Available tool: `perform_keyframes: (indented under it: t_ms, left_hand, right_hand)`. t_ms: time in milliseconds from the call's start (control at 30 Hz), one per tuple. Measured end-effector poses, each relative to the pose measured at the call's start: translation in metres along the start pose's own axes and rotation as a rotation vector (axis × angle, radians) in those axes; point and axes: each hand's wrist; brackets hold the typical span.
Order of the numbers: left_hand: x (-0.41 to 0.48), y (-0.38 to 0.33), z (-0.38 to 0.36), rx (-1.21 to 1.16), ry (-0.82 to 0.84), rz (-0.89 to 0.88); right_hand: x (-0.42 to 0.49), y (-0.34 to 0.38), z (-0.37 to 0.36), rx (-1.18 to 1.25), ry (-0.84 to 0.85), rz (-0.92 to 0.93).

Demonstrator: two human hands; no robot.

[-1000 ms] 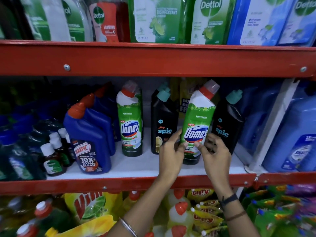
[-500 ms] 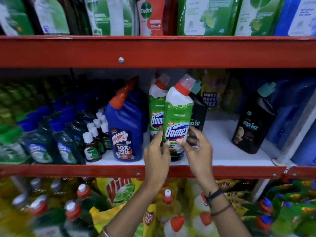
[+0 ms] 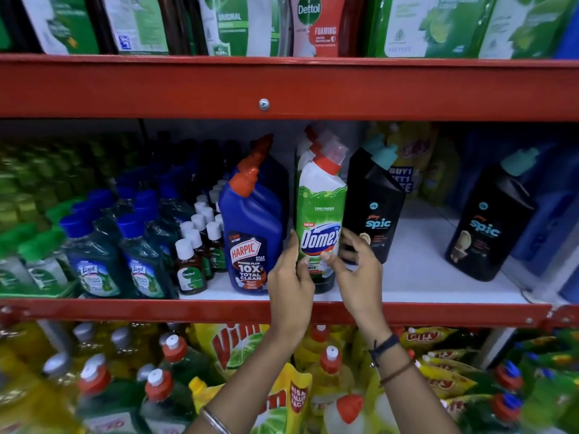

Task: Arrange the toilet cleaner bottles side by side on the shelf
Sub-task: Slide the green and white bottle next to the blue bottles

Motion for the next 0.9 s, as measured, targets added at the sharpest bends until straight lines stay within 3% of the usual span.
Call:
perform_keyframes:
  t_ms: [200, 333, 533, 767, 900]
  left_hand:
    - [-0.008, -0.003, -0.003, -0.010, -0.014, -0.034]
    - [-0.019, -0.011, -0.013, -0.071, -0.058, -0.177]
    - [-0.042, -0.036, -0.051, -0.173, 0.100, -0.371]
    - [-0.050, -0.068, -0.123, -0.154, 0.444, -0.112]
    - [-0.035, -0.082, -0.171, -0.100, 0.650, 0.144]
  right_hand:
    - [0.001, -0.004, 0.004, -0.009, 0.034, -0.012]
    - [0.001, -0.004, 0.019, 0.003, 0.068, -0.010]
    - [-0.009, -0.011, 0.085, -0.118, -0.107, 0.047]
    - [-0.002, -0.040, 0.171, -0.259, -0.416, 0.027]
    - [0.015, -0.060, 0.200, -0.370, -0.410, -0.033]
Point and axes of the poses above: each hand's wrist, its own x-axis towards the middle knuckle, its own z-axis out of the back of the hand, y = z × x, and after that the axes turned 12 degrees about z, right-handed
